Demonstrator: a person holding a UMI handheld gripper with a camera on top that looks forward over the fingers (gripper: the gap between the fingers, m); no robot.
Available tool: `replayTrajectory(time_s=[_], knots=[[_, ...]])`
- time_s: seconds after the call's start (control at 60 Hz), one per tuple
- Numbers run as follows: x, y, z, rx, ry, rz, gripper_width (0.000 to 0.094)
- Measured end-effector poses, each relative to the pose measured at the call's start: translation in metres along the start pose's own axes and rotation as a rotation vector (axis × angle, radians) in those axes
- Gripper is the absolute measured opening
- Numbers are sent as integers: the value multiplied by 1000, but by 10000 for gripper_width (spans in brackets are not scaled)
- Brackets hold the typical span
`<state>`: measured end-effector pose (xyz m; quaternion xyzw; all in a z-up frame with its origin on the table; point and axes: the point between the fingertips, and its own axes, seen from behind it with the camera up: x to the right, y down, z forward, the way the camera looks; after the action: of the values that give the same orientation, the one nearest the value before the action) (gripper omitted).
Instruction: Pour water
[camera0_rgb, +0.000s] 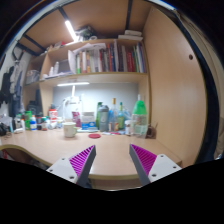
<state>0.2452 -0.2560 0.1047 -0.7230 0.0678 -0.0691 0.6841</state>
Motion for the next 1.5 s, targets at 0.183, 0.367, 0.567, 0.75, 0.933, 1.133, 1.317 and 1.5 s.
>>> replayTrajectory(time_s=[0.183,0.367,0.567,0.75,0.933,1.133,1.317,1.5], knots=[[69,11,81,-18,108,-14,758],[104,21,142,-32,164,7,757],[108,15,168,-9,181,57,436],[103,14,165,10,176,57,340],[86,-31,175,34,158,-49,338],[23,-157,245,165,207,-616,340],[-86,-190,337,222,198,-1469,339],[-179,-177,390,336,192,-2022,335]])
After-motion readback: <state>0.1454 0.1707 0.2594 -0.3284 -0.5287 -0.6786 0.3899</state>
